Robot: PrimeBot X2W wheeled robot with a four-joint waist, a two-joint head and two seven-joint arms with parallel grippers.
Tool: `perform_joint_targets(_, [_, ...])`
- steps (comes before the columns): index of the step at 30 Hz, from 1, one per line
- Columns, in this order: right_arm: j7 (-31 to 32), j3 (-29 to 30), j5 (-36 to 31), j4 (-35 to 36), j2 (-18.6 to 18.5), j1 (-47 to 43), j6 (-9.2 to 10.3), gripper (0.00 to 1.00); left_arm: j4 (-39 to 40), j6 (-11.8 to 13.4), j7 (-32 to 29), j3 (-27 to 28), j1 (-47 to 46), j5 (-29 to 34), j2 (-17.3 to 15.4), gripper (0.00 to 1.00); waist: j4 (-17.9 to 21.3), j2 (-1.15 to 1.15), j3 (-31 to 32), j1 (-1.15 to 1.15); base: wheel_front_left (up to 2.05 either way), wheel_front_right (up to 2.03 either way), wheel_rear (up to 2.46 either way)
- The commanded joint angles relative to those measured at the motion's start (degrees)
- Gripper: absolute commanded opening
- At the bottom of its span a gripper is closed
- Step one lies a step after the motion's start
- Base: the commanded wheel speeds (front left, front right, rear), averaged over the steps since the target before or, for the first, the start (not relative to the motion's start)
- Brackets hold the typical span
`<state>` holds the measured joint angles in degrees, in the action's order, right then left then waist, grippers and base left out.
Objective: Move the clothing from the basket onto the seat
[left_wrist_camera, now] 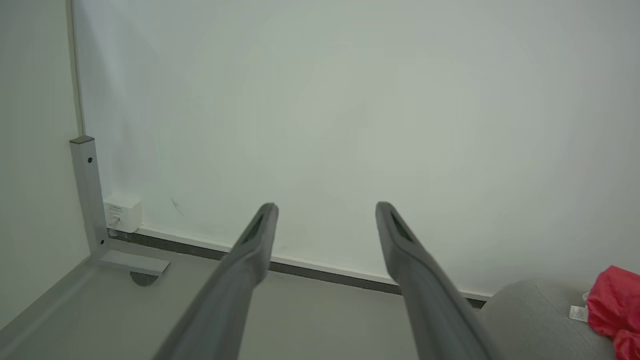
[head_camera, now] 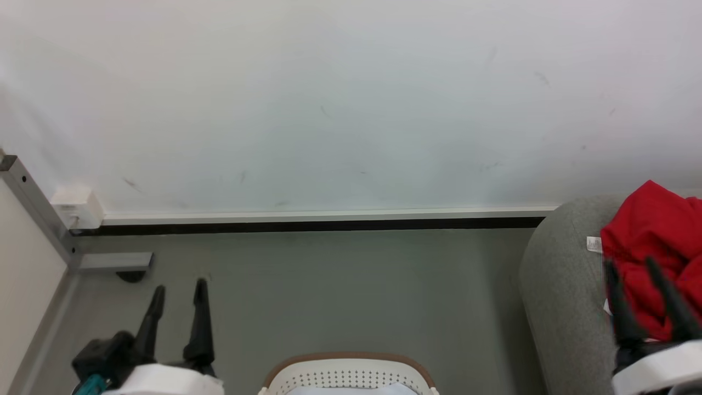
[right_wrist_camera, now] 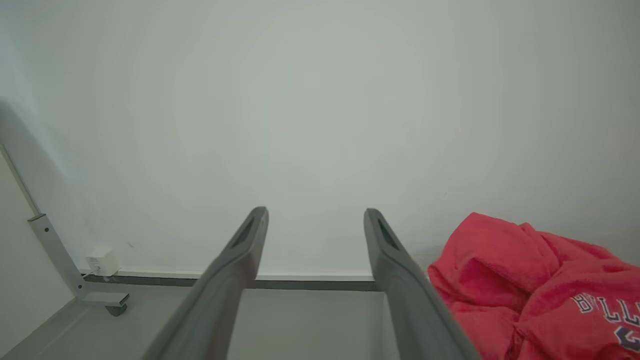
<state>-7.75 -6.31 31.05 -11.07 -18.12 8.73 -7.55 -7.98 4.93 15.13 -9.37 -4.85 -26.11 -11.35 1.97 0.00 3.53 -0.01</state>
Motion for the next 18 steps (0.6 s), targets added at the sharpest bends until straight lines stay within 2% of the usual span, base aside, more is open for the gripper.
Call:
perform_joint_targets(1, [-0.52,-0.06,-0.31,0.15,0.49,-1.29,0.13,1.00,0.33,-0.08,0.02,0.50,0.66,0.60,0.34,1.00,-0.19,0.00,-0.07,0.01,0.00,0.00,0.00])
perform_joint_targets(4, [-3.88,-0.61,-2.96,-1.39,3.31,-3.80,0.13,1.00,-1.20,-1.50,0.02,2.95,3.27,2.28,2.22,1.00,-0.67,0.00,-0.16,0.01,0.00,0.00,0.00])
perform_joint_targets(9, [-6.90,-0.68,-6.40,-4.56,7.38,-5.78,0.13,1.00,-6.93,-5.36,0.02,4.72,4.67,5.83,4.52,1.00,-1.28,0.00,-0.20,0.01,0.00,0.00,0.00])
perform_joint_targets(18, [-7.47,0.64,-9.21,-6.64,10.84,-4.87,0.13,1.00,-9.03,-7.63,0.02,6.72,3.14,12.31,7.40,1.00,-1.82,0.00,-0.64,0.01,0.00,0.00,0.00])
